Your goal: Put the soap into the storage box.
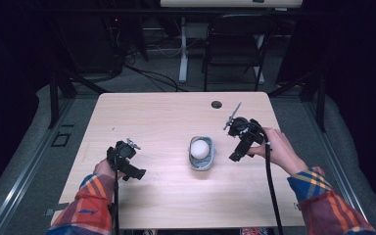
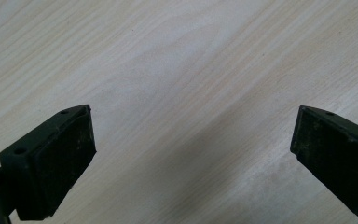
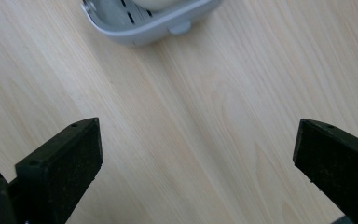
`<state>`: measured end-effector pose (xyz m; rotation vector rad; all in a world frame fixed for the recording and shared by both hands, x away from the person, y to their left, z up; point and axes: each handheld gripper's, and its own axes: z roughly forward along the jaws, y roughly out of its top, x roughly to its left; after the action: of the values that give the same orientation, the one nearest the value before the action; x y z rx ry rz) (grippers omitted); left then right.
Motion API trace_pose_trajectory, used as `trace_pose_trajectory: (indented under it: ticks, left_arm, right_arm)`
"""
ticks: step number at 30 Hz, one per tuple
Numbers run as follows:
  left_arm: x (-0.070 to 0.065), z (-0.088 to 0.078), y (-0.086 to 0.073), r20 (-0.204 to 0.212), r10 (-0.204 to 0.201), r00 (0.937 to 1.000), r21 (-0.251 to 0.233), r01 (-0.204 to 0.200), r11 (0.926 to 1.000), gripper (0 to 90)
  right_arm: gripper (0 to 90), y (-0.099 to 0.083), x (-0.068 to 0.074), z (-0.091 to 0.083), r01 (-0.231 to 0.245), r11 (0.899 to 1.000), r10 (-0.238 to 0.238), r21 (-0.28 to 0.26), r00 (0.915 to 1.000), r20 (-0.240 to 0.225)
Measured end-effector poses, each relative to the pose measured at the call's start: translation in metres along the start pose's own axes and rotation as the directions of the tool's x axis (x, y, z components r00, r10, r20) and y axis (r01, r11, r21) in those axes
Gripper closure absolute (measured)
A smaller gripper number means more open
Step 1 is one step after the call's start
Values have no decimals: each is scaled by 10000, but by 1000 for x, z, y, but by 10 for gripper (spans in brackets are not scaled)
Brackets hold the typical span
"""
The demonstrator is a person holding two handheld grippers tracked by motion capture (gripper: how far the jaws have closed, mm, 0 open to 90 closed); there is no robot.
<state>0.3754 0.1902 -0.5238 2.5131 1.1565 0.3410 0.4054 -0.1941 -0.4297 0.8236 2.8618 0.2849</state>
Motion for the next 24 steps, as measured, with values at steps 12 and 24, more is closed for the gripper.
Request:
trace_pose_trajectory:
  ticks: [12,24]
  left_arm:
    - [-1,0,0,-18,-21,10000,15,21,10000,0]
    - [-1,1,0,-36,-12,10000,75,12,10000,0]
  right_arm:
    - [0,-60,-14,11,-1063,9936,1054,374,9941,238]
    - [0,-104,-18,28,-1973,9799,1969,298,9803,150]
